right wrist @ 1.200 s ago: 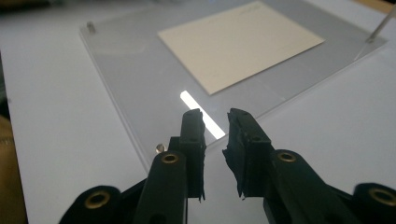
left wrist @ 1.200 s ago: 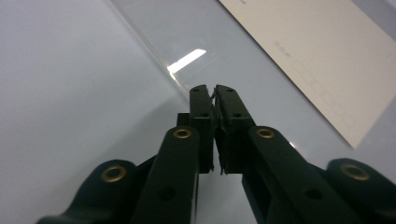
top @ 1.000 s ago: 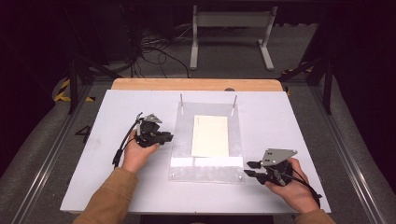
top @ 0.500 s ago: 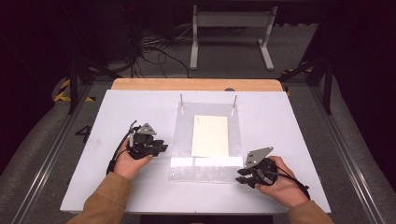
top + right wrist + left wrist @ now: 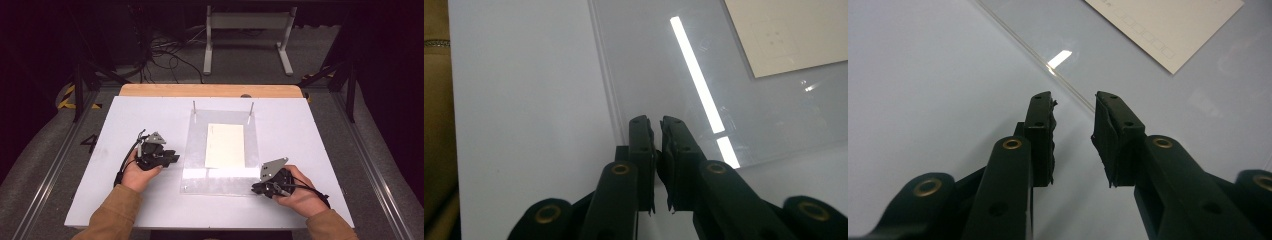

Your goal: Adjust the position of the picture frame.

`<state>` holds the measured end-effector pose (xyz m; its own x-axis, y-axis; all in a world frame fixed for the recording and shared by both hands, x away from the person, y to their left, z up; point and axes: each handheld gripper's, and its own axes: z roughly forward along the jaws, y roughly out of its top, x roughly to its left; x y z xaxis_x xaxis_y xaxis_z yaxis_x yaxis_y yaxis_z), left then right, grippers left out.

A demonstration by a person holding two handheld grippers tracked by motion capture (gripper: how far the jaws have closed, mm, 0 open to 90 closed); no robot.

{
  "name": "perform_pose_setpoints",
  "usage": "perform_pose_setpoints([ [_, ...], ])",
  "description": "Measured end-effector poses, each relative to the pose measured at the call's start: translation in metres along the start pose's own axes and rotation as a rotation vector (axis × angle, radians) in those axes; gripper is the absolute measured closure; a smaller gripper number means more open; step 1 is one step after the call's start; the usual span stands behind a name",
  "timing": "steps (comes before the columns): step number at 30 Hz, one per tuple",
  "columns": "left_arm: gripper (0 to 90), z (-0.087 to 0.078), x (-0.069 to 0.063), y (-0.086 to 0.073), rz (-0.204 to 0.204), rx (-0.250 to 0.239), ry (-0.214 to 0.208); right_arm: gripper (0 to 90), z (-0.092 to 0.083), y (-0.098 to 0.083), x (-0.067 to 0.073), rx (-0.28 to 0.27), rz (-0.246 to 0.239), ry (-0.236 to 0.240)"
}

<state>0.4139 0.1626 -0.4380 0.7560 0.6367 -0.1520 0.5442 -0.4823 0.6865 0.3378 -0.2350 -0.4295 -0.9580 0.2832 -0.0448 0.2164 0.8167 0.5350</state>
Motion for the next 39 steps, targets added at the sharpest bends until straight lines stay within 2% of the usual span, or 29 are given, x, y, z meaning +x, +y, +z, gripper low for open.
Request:
perform_pose_setpoints([
  [5, 69.3, 0.0, 0.001, -0.001, 0.003, -0.001, -0.003, 83.4, 0.0, 0.001, 0.0, 0.015, -0.021, 0.028],
  [10, 69.3, 0.001, 0.001, -0.002, 0.0, 0.001, -0.009, 83.4, -0.003, 0.0, 0.011, 0.029, -0.113, 0.059],
  [11, 69.3, 0.001, 0.0, -0.002, -0.005, 0.001, -0.013, 83.4, -0.003, 0.0, 0.011, 0.029, -0.113, 0.059],
  [15, 69.3, 0.001, -0.001, -0.002, -0.004, -0.001, -0.019, 83.4, -0.008, -0.006, 0.02, 0.036, -0.13, 0.113],
  [21, 69.3, 0.002, -0.004, -0.002, -0.004, -0.004, -0.038, 83.4, -0.015, -0.013, 0.029, 0.075, -0.147, 0.134],
  [24, 69.2, 0.002, -0.007, -0.003, 0.005, 0.001, -0.039, 83.2, -0.02, -0.019, 0.033, 0.088, -0.123, 0.15],
  [26, 69.1, 0.003, -0.007, -0.003, 0.011, 0.003, -0.035, 82.9, -0.022, -0.022, 0.031, 0.076, -0.078, 0.155],
  [27, 69.0, 0.003, -0.007, -0.004, 0.006, 0.006, -0.034, 82.5, -0.022, -0.024, 0.03, 0.045, -0.05, 0.168],
  [28, 68.8, 0.003, -0.007, -0.004, 0.006, 0.006, -0.034, 82.5, -0.022, -0.024, 0.03, 0.045, -0.05, 0.168],
  [29, 68.8, 0.004, -0.007, -0.004, 0.0, 0.006, -0.031, 81.3, -0.024, -0.027, 0.028, -0.025, -0.025, 0.173],
  [30, 68.3, 0.004, -0.006, -0.004, 0.0, 0.006, -0.029, 79.3, -0.033, -0.029, 0.02, -0.126, 0.058, 0.125],
  [31, 68.1, 0.004, -0.006, -0.004, -0.004, 0.004, -0.026, 78.5, -0.037, -0.03, 0.015, -0.152, 0.094, 0.069],
  [32, 67.9, 0.004, -0.006, -0.004, -0.004, 0.004, -0.026, 78.5, -0.037, -0.03, 0.015, -0.152, 0.094, 0.069],
  [33, 67.9, 0.004, -0.006, -0.004, 0.0, 0.003, -0.021, 77.5, -0.039, -0.03, 0.01, -0.165, 0.134, 0.021],
  [34, 67.7, 0.004, -0.005, -0.004, 0.002, 0.004, -0.019, 77.4, -0.041, -0.032, 0.002, -0.174, 0.199, -0.052],
  [36, 67.4, 0.004, -0.006, -0.004, -0.001, 0.007, -0.022, 77.8, -0.04, -0.035, -0.01, -0.178, 0.265, -0.145],
  [37, 67.2, 0.005, -0.006, -0.004, 0.004, 0.006, -0.019, 80.7, -0.035, -0.038, -0.024, -0.173, 0.345, -0.221],
  [38, 67.2, 0.005, -0.006, -0.004, 0.002, 0.008, -0.019, 80.7, -0.035, -0.038, -0.024, -0.173, 0.345, -0.221],
  [39, 67.0, 0.006, -0.006, -0.004, 0.002, 0.012, -0.021, 82.0, -0.03, -0.039, -0.031, -0.166, 0.369, -0.25],
])
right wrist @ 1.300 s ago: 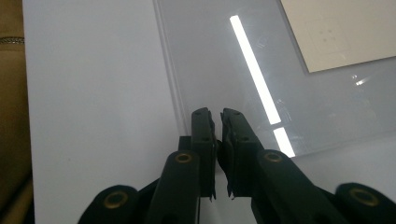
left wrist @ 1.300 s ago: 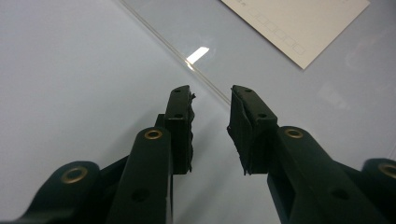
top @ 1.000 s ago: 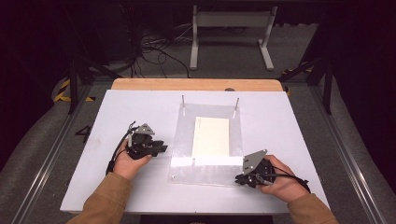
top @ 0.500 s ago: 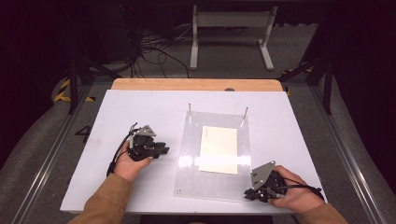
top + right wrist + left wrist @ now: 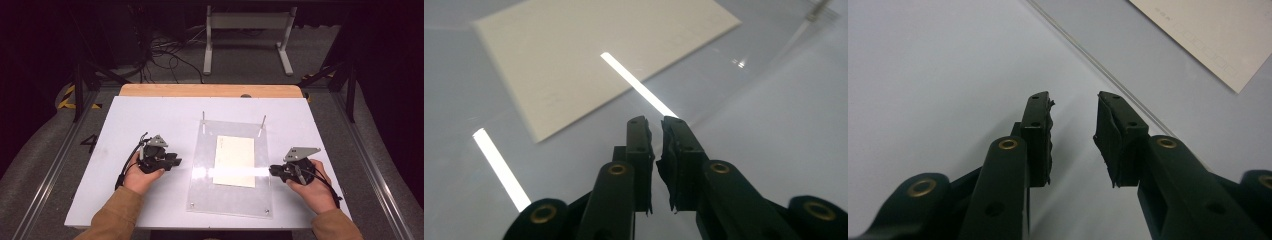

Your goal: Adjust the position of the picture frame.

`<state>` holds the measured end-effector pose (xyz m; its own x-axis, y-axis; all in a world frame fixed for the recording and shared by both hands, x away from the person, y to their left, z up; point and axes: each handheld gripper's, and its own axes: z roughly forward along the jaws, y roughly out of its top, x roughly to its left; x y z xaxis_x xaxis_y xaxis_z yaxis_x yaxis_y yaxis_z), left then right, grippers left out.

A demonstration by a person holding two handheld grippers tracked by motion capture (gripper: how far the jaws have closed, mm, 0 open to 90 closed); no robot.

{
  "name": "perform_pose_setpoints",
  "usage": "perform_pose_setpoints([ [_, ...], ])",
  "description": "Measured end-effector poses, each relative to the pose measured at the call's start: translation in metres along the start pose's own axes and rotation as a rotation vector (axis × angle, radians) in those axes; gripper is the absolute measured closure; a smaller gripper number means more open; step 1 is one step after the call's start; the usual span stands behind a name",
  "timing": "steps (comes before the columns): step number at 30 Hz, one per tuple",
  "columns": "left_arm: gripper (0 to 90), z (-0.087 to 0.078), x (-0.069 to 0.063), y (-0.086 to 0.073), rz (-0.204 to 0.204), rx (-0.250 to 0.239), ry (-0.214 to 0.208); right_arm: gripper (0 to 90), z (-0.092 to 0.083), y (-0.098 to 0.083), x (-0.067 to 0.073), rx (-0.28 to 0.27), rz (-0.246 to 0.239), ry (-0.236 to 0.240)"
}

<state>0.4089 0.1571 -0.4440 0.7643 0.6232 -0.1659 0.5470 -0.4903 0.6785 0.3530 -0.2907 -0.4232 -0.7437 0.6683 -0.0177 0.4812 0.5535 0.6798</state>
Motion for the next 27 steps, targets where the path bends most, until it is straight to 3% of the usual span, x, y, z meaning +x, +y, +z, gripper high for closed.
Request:
perform_pose_setpoints([
  [3, 66.7, 0.0, 0.0, -0.001, 0.002, 0.003, 0.001, 86.7, 0.019, 0.003, -0.016, 0.028, 0.068, -0.072],
  [5, 66.7, 0.0, 0.0, -0.001, 0.004, 0.001, 0.002, 89.5, 0.031, 0.004, -0.024, 0.063, 0.086, -0.094],
  [6, 66.6, 0.0, 0.0, -0.001, 0.004, 0.001, 0.001, 89.8, 0.033, 0.005, -0.026, 0.051, 0.088, -0.088],
  [27, 66.3, 0.004, -0.001, 0.001, 0.004, 0.008, -0.01, 89.9, 0.066, 0.032, -0.036, 0.0, 0.011, -0.092],
])
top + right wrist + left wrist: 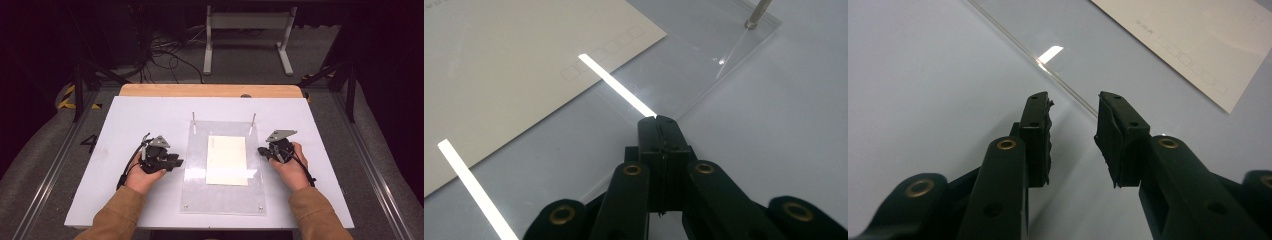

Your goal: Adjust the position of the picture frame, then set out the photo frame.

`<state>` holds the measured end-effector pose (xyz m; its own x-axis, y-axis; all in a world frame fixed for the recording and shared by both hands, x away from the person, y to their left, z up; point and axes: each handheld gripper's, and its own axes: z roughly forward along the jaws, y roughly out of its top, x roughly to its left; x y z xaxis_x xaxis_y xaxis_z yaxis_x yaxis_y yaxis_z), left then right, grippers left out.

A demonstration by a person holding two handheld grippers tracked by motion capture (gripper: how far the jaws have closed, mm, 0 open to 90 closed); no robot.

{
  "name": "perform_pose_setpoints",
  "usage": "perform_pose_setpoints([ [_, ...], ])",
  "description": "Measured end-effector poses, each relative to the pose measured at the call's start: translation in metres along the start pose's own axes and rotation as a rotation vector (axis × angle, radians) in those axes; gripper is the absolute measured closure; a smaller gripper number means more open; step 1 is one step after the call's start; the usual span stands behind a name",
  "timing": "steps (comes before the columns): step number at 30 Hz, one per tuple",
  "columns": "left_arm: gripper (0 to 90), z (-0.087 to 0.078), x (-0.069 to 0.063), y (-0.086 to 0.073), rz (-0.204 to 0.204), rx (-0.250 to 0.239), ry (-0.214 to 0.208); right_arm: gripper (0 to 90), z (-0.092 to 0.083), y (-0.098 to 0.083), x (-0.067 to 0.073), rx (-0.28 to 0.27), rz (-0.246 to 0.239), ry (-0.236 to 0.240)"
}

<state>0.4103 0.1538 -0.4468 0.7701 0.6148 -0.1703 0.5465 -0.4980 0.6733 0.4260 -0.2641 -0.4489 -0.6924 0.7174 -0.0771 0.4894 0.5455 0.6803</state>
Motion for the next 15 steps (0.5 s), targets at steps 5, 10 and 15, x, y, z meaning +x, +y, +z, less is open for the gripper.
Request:
perform_pose_setpoints([
  [5, 65.2, -0.006, 0.001, -0.001, -0.006, -0.018, 0.009, 80.9, -0.01, 0.001, -0.001, -0.042, -0.034, -0.025],
  [10, 61.5, -0.01, -0.001, -0.002, 0.004, -0.032, 0.03, 73.3, -0.023, 0.002, -0.006, -0.128, 0.007, 0.002],
  [15, 59.6, -0.017, -0.008, -0.004, 0.037, -0.069, 0.022, 65.4, -0.026, 0.005, -0.007, -0.193, -0.002, 0.048],
])
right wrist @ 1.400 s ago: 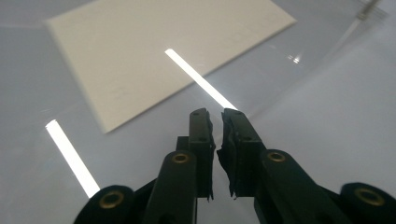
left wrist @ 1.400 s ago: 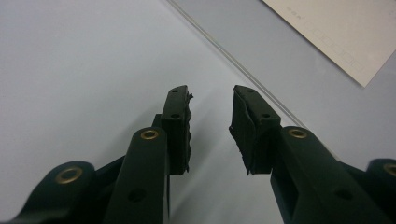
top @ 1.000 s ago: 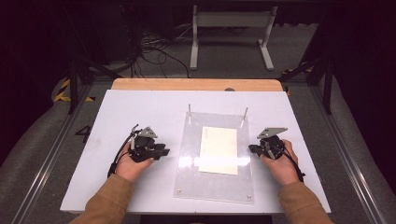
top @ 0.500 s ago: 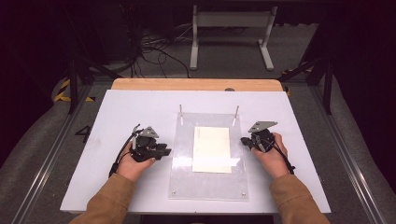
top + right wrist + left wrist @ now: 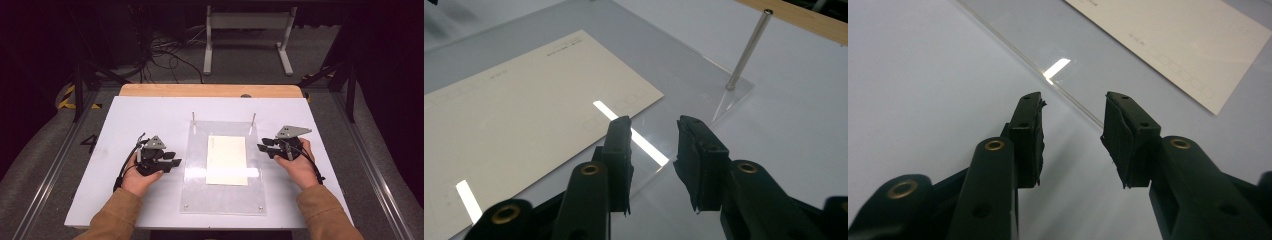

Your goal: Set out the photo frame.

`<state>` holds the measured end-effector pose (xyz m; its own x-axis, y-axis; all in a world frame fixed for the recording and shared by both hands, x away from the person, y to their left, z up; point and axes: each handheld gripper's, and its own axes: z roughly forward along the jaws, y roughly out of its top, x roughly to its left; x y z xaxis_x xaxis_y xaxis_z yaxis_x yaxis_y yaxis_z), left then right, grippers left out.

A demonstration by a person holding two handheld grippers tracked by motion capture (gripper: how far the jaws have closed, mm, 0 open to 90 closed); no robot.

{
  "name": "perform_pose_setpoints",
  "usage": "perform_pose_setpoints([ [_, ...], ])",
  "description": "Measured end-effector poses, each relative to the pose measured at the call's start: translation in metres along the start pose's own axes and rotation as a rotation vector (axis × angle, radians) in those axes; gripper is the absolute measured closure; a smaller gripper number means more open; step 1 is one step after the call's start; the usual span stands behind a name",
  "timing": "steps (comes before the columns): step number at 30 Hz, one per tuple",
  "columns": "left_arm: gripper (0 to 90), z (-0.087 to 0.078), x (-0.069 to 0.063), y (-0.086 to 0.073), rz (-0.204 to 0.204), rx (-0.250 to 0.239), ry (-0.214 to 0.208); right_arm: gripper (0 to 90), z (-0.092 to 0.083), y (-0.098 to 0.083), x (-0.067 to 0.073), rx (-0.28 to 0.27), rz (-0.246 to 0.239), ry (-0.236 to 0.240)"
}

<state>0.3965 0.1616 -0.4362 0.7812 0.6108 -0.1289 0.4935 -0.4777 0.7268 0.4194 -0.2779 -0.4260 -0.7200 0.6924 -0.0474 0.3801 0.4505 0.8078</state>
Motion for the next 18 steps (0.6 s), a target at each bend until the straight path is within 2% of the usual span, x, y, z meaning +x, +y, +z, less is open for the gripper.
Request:
perform_pose_setpoints([
  [1, 59.4, -0.002, -0.001, -0.001, 0.01, -0.009, -0.013, 65.4, 0.0, 0.001, 0.0, 0.001, -0.009, -0.002],
  [3, 60.4, -0.005, -0.002, -0.003, 0.019, -0.039, -0.031, 63.2, 0.001, 0.003, -0.002, -0.018, 0.023, 0.019],
  [6, 58.9, -0.01, -0.004, -0.005, 0.014, -0.064, -0.026, 63.0, 0.003, 0.007, -0.007, -0.038, 0.042, 0.009],
  [9, 56.5, -0.016, -0.006, -0.009, -0.002, -0.089, -0.014, 61.2, 0.008, 0.013, -0.012, -0.029, 0.035, 0.005],
  [11, 56.4, -0.02, -0.006, -0.014, -0.006, -0.101, -0.013, 61.2, 0.012, 0.017, -0.017, -0.043, 0.032, 0.002],
  [15, 57.1, -0.024, -0.007, -0.021, -0.01, -0.107, -0.005, 55.3, 0.02, 0.025, -0.027, -0.069, 0.037, -0.044],
  [18, 57.2, -0.028, -0.009, -0.026, -0.017, -0.116, 0.003, 55.2, 0.029, 0.029, -0.033, -0.074, 0.03, -0.069],
])
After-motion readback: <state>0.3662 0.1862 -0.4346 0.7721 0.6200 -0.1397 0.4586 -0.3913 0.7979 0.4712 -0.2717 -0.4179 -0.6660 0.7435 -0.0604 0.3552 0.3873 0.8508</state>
